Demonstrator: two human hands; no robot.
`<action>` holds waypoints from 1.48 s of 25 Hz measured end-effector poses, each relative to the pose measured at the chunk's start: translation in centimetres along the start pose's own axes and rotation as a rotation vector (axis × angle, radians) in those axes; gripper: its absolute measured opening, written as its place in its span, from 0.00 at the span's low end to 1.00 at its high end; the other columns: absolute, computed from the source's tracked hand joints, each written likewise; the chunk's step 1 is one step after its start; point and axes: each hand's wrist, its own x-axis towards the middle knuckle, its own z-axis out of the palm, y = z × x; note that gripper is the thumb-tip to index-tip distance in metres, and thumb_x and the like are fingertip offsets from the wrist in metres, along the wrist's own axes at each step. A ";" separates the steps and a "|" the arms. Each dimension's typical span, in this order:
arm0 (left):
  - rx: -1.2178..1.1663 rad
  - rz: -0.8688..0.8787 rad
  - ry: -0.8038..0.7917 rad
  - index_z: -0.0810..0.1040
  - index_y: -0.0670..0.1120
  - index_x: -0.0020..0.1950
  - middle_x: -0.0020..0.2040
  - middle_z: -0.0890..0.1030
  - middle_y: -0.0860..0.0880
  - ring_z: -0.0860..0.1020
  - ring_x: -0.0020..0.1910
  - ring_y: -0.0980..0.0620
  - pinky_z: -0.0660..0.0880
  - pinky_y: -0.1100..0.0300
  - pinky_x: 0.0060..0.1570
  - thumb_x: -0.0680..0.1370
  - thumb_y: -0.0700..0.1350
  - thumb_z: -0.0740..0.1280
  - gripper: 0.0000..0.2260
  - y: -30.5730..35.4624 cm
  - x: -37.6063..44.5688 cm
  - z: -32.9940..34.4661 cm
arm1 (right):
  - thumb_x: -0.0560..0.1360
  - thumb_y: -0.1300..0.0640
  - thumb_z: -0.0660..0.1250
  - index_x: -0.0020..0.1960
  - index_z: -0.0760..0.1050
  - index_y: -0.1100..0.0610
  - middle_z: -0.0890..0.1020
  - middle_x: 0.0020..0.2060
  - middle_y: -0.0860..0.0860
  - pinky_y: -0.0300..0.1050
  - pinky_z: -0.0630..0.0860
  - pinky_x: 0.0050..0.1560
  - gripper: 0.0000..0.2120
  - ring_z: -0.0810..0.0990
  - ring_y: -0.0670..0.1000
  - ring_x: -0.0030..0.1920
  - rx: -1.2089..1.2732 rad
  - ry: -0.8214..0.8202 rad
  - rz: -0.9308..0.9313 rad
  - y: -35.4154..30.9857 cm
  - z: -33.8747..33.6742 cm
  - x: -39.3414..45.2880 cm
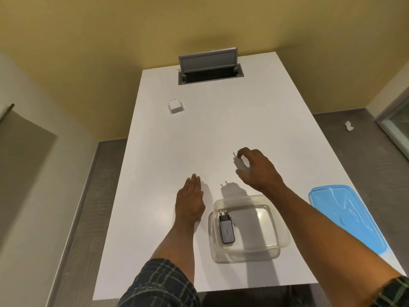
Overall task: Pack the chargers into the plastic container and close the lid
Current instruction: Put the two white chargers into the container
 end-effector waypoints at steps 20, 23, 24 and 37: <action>0.124 0.131 -0.337 0.40 0.37 0.82 0.82 0.40 0.39 0.43 0.82 0.38 0.52 0.48 0.80 0.83 0.44 0.54 0.33 -0.1 -5.9 4.0 | 0.75 0.45 0.64 0.73 0.68 0.46 0.74 0.56 0.53 0.53 0.78 0.52 0.27 0.79 0.55 0.50 -0.383 -0.398 -0.095 2.1 5.1 -11.5; 0.133 0.101 -0.376 0.39 0.38 0.82 0.82 0.39 0.41 0.43 0.82 0.37 0.56 0.47 0.78 0.84 0.44 0.54 0.33 0.0 -5.6 3.9 | 0.77 0.50 0.64 0.75 0.66 0.49 0.71 0.62 0.57 0.52 0.79 0.50 0.27 0.80 0.59 0.54 -0.399 -0.437 0.021 2.4 6.2 -11.1; 0.131 0.095 -0.392 0.39 0.39 0.82 0.83 0.38 0.42 0.43 0.82 0.37 0.57 0.47 0.77 0.84 0.44 0.54 0.33 0.0 -5.5 3.9 | 0.76 0.52 0.65 0.74 0.67 0.50 0.70 0.63 0.57 0.51 0.79 0.48 0.27 0.80 0.60 0.55 -0.407 -0.441 0.048 2.4 6.5 -11.0; 0.082 0.023 -0.490 0.36 0.41 0.82 0.82 0.34 0.44 0.39 0.82 0.39 0.52 0.45 0.79 0.84 0.45 0.53 0.33 0.5 -5.4 4.4 | 0.72 0.53 0.70 0.62 0.75 0.55 0.73 0.59 0.57 0.45 0.71 0.38 0.20 0.82 0.61 0.48 -0.403 -0.422 0.203 2.6 8.9 -11.0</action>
